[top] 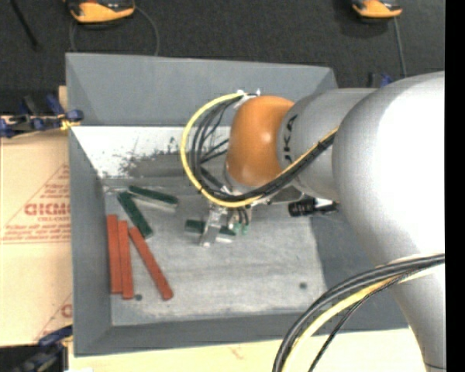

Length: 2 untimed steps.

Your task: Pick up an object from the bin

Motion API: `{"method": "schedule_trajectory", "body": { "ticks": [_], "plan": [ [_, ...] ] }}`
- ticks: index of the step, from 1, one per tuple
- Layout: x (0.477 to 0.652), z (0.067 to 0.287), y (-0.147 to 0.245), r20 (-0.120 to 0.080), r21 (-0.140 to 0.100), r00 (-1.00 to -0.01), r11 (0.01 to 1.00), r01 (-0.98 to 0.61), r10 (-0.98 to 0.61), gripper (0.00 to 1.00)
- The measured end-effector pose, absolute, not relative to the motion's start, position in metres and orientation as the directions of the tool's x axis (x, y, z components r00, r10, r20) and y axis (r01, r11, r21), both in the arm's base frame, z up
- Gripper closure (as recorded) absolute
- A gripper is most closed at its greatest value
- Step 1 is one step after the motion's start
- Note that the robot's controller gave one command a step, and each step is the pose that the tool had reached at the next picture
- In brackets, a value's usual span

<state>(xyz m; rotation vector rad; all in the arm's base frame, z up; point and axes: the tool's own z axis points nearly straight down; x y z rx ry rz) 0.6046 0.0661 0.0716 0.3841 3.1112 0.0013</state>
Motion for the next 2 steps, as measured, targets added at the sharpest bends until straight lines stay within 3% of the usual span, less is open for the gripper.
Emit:
{"method": "schedule_trajectory", "body": {
  "ticks": [1,2],
  "plan": [
    [0.609,0.258,0.050,-0.012,0.004,-0.971,0.971,0.241,0.241,1.00],
    [0.593,0.202,0.023,0.000,-0.001,-0.992,0.992,-0.125,-0.125,1.00]
  ]
}}
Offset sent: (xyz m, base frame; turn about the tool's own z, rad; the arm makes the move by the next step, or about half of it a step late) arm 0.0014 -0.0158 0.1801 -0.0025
